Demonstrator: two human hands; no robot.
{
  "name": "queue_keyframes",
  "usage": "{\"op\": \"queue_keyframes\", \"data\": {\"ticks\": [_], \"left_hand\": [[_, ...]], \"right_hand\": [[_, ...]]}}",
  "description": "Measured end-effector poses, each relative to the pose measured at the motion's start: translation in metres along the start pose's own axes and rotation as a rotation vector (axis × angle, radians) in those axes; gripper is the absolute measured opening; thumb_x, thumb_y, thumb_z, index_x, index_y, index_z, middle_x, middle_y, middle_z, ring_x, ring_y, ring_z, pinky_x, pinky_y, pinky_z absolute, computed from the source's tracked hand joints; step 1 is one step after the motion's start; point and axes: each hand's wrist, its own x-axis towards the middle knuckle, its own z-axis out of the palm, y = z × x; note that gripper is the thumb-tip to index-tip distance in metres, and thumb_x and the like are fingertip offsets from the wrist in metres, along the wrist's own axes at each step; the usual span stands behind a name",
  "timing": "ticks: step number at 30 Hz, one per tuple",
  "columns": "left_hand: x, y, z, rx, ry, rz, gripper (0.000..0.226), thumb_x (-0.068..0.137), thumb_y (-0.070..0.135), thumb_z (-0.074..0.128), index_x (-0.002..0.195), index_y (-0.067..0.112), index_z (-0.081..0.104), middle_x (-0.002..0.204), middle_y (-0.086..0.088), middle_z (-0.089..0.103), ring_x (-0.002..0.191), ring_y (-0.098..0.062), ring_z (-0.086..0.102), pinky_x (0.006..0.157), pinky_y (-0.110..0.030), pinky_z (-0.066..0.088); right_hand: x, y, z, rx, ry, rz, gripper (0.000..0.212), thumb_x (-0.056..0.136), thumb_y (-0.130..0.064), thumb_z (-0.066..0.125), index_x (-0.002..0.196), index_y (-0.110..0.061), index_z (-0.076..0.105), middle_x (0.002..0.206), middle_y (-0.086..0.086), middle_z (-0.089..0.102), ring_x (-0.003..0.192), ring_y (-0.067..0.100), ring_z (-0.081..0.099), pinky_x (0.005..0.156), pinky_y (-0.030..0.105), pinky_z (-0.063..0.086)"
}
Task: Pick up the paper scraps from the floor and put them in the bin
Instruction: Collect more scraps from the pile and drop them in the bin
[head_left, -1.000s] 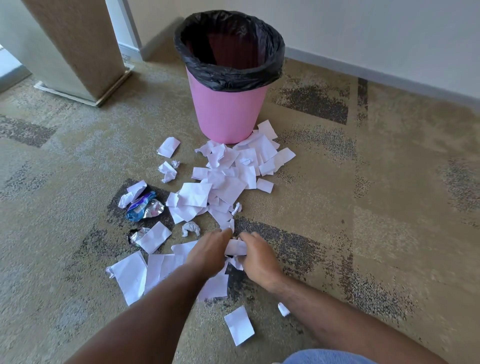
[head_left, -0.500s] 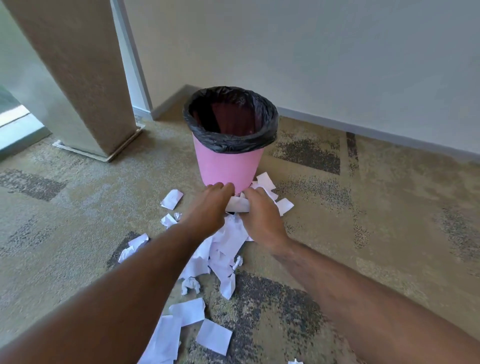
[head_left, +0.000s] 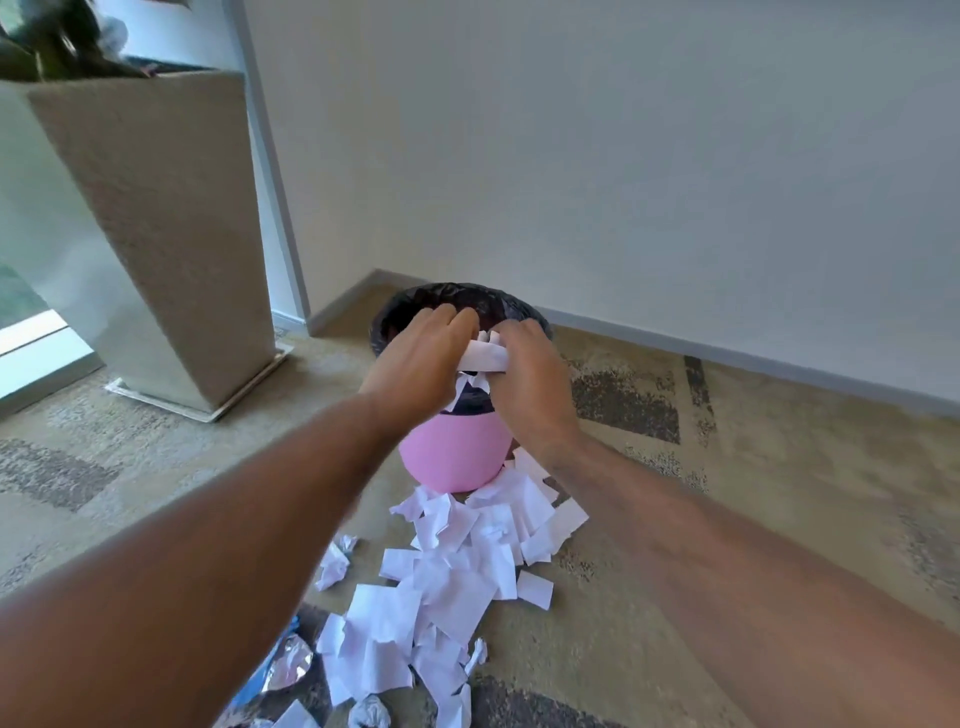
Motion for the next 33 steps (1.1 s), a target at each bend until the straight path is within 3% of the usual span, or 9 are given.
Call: {"op": "queue_keyframes", "data": {"ticks": [5,9,15,19,22,25,27,30,33], "left_hand": [[0.039,-0.016,0.002,0.041,-0.01,0.027,0.03,0.077,0.002,0.072,0.097,0.013,0.052,0.094,-0.006,0.057,0.084,-0.024,0.049,0.07,-0.037,0.043],[0.054,-0.031,0.014,0.045,-0.02,0.03,0.033,0.076,0.001,0.072,0.098,0.012,0.05,0.094,-0.008,0.052,0.082,-0.022,0.042,0.069,-0.036,0.04],[0.053,-0.042,0.037,-0.045,-0.106,-0.043,0.065,0.073,0.008,0.078,0.13,0.008,0.048,0.123,-0.015,0.047,0.11,-0.034,0.046,0.095,-0.042,0.042],[0.052,-0.037,0.04,-0.082,-0.153,-0.054,0.086,0.071,0.022,0.086,0.143,0.014,0.039,0.136,-0.012,0.04,0.124,-0.032,0.042,0.107,-0.043,0.041],[0.052,-0.031,0.038,-0.069,-0.152,-0.071,0.091,0.067,0.025,0.091,0.141,0.014,0.04,0.136,-0.011,0.04,0.123,-0.031,0.046,0.105,-0.045,0.045],[0.05,-0.026,0.035,-0.003,-0.103,-0.137,0.083,0.063,0.035,0.092,0.129,0.012,0.046,0.127,-0.009,0.047,0.113,-0.028,0.051,0.094,-0.042,0.052],[0.049,-0.023,0.032,0.029,-0.068,-0.166,0.064,0.067,0.036,0.089,0.111,0.012,0.049,0.113,-0.008,0.054,0.1,-0.026,0.054,0.083,-0.039,0.052],[0.042,-0.014,0.027,0.014,-0.109,-0.221,0.031,0.083,0.025,0.079,0.088,0.013,0.05,0.092,-0.007,0.062,0.081,-0.028,0.059,0.07,-0.042,0.049],[0.02,-0.003,0.03,-0.024,-0.085,-0.213,0.011,0.091,0.013,0.066,0.088,0.012,0.055,0.09,-0.008,0.063,0.079,-0.031,0.06,0.068,-0.045,0.047]], "right_hand": [[0.033,0.001,0.004,-0.017,0.041,0.013,0.023,0.082,-0.012,0.07,0.1,-0.016,0.058,0.093,-0.002,0.052,0.083,0.021,0.053,0.07,0.04,0.049],[0.046,0.006,0.013,-0.066,-0.018,0.039,0.031,0.085,-0.01,0.07,0.112,-0.012,0.055,0.104,0.003,0.053,0.092,0.023,0.054,0.072,0.033,0.043],[0.047,0.021,0.021,-0.039,-0.163,0.08,0.057,0.085,0.001,0.059,0.138,-0.007,0.04,0.131,0.014,0.045,0.121,0.029,0.043,0.082,0.016,0.021],[0.044,0.023,0.019,-0.013,-0.212,0.085,0.063,0.089,-0.001,0.058,0.146,-0.006,0.033,0.138,0.017,0.04,0.127,0.029,0.041,0.092,0.022,0.032],[0.041,0.025,0.016,-0.035,-0.212,0.078,0.062,0.091,-0.002,0.056,0.148,-0.007,0.033,0.143,0.015,0.038,0.129,0.029,0.041,0.098,0.031,0.038],[0.038,0.03,0.016,-0.034,-0.204,0.065,0.061,0.091,-0.003,0.057,0.148,-0.007,0.036,0.146,0.013,0.038,0.132,0.027,0.041,0.103,0.034,0.041],[0.036,0.035,0.017,-0.043,-0.181,0.057,0.057,0.09,-0.003,0.058,0.144,-0.01,0.041,0.144,0.011,0.042,0.131,0.027,0.044,0.106,0.039,0.043],[0.025,0.042,0.016,-0.087,-0.115,0.028,0.047,0.091,-0.003,0.054,0.136,-0.014,0.049,0.136,0.007,0.049,0.122,0.025,0.052,0.1,0.046,0.047],[-0.001,0.047,0.007,-0.082,-0.134,-0.017,0.038,0.093,-0.001,0.053,0.13,-0.01,0.056,0.128,0.008,0.052,0.112,0.023,0.056,0.095,0.041,0.05]]}}
